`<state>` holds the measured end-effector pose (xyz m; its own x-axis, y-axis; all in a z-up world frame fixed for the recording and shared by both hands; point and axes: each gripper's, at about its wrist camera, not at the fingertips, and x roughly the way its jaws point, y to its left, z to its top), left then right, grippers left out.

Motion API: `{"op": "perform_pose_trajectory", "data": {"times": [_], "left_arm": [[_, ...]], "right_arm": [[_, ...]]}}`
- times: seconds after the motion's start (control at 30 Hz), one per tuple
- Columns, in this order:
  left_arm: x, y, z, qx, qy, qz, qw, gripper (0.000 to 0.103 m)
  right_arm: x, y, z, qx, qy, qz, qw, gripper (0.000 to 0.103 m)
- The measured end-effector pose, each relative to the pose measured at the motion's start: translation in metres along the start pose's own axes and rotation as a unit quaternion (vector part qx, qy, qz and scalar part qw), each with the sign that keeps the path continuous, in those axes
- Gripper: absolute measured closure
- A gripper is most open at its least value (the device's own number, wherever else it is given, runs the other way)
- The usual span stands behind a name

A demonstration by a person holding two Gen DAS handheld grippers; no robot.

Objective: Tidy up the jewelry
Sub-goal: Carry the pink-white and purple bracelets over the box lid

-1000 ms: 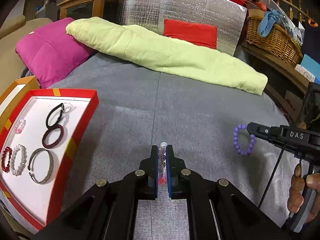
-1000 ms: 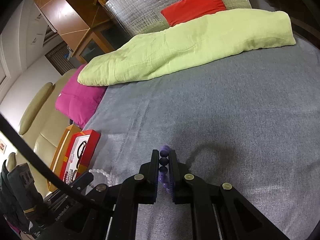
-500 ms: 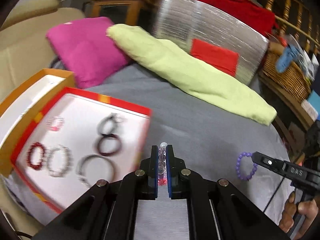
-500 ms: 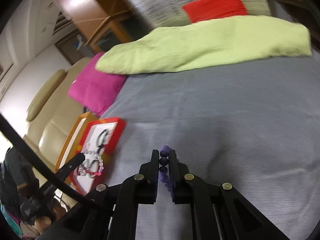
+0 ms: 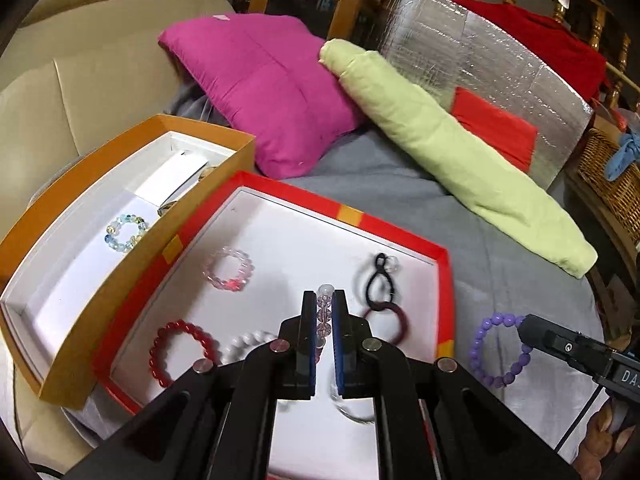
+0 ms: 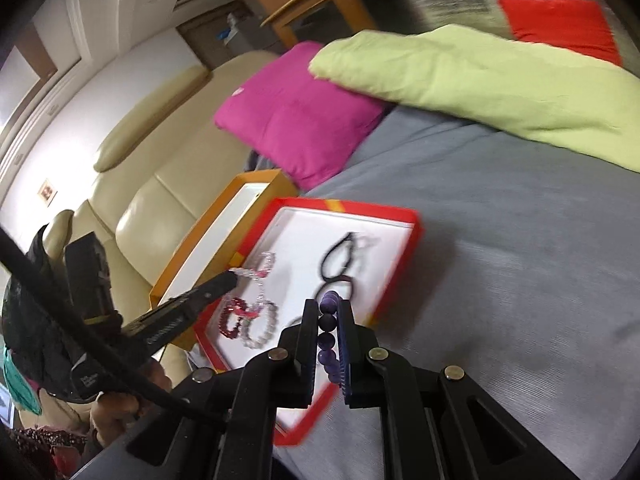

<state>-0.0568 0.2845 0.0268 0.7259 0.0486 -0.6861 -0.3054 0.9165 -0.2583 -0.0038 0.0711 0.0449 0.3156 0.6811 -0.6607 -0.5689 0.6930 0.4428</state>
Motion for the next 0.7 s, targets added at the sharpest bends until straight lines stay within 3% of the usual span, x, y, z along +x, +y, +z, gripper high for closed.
{"op": "perform_pose_trajectory", "data": {"times": [0.13, 0.3, 0.53, 0.7], "left_arm": [[0.013, 0.007, 0.006, 0.001, 0.006, -0.006, 1.0, 0.096], [0.03, 0.006, 0.013, -0.001, 0.011, -0.04, 0.9991, 0.096], [0.063, 0.022, 0.013, -0.012, 0.05, -0.011, 0.9986, 0.096], [0.067, 0.028, 0.009, -0.004, 0.053, 0.004, 0.9986, 0.096]], "right_arm": [[0.027, 0.009, 0.014, 0.002, 0.009, 0.006, 1.0, 0.093], [0.058, 0.009, 0.027, 0.014, 0.024, 0.018, 0.999, 0.093], [0.091, 0.005, 0.036, 0.022, 0.039, 0.015, 0.999, 0.093], [0.101, -0.014, 0.035, 0.033, 0.045, -0.012, 0.998, 0.093]]}}
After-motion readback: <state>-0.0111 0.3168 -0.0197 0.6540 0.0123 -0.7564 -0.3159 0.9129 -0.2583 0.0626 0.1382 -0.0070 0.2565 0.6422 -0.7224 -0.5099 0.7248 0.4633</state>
